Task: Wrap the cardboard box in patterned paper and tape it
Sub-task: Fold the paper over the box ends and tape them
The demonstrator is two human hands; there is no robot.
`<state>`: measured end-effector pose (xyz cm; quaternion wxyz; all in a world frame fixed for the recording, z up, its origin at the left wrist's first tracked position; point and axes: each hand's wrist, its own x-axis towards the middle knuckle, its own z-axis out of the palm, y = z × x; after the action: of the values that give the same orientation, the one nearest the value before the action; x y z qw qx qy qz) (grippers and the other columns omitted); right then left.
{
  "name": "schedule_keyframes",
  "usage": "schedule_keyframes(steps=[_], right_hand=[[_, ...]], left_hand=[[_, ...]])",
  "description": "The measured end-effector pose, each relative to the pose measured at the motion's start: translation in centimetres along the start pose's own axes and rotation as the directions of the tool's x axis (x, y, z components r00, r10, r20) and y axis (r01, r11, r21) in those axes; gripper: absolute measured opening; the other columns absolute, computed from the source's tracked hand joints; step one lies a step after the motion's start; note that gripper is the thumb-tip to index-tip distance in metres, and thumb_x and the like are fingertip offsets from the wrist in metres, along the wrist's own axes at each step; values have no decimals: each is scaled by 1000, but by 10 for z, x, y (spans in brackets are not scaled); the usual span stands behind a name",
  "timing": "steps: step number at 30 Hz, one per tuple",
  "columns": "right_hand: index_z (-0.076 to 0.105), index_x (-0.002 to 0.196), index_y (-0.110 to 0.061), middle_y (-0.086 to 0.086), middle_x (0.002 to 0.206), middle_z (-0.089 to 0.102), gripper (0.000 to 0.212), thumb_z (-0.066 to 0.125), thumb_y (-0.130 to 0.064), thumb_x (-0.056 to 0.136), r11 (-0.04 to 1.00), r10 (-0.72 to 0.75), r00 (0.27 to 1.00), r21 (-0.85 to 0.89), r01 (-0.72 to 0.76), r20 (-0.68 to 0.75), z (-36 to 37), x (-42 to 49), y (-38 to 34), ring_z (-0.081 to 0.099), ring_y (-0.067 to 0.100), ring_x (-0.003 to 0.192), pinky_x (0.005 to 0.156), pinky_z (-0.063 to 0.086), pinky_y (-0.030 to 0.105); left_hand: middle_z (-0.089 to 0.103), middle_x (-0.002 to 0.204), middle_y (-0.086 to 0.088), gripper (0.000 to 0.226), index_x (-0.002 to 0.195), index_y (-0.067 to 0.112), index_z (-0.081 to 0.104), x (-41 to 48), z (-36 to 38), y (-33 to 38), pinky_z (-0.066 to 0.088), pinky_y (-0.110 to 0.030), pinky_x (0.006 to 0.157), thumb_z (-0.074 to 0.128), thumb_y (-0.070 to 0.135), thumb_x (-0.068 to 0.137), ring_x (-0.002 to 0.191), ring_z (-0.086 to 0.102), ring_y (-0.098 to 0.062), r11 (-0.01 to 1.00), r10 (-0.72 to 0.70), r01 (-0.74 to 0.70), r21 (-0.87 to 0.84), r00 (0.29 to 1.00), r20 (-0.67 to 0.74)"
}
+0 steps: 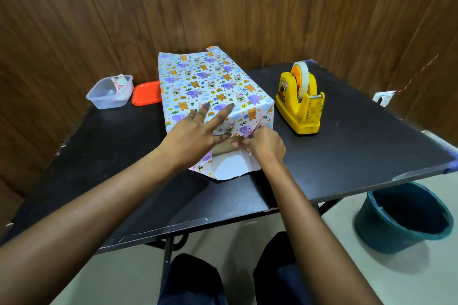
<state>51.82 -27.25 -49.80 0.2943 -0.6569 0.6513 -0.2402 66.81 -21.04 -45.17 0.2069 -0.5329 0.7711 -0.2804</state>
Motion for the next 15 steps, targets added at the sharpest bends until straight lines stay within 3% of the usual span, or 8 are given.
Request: schedule_keyframes(steps=[5,8,10,12,13,15], right_hand=[[63,104,-10,9,107,65,46,77,-40,73,999,-18,1000,44,17,20,6,8,5,59,30,104,71,41,28],[63,68,-12,6,76,64,27,80,-33,71,976,-45,998,214,35,41,3,12,13,62,22,76,59,41,26],[55,50,-16,2,60,59,34,81,-24,71,942,-76,997,328,68,11,-8,10,19,52,17,60,59,40,27],[52,48,-16,1,55,57,37,80,-18,72,889,-100,994,446,106,-37,-24,9,25,46,14,55,59,38,28],[53,50,-15,1,55,58,35,78,-18,75,865,-94,993,488,118,-73,-34,10,28,46,13,54,59,37,28],[56,53,-15,2,58,59,32,72,-22,80,832,-47,981,536,143,-190,-56,16,35,48,14,56,63,39,29]], left_hand=[[-29,152,-8,60,148,39,11,0,-1,-1,24,-45,112,32,12,99,142,4,-44,1000,-2,2,0,1000,20],[-25,154,-8,57,147,39,18,2,-3,1,19,-48,113,37,17,98,142,2,-43,998,-38,40,-51,998,46],[-6,158,-11,49,140,36,39,3,0,2,23,-51,111,49,21,94,142,11,-42,982,-89,82,-168,996,-32],[35,147,-19,29,108,21,70,7,-2,6,40,-58,97,72,18,80,131,37,-45,964,-104,33,-265,960,-259],[48,138,-21,18,91,15,75,10,-4,8,46,-59,89,78,16,72,123,46,-46,958,-107,9,-288,940,-325],[56,129,-20,8,76,11,74,21,-12,12,49,-58,84,79,13,70,118,53,-43,942,-129,-18,-337,904,-408]])
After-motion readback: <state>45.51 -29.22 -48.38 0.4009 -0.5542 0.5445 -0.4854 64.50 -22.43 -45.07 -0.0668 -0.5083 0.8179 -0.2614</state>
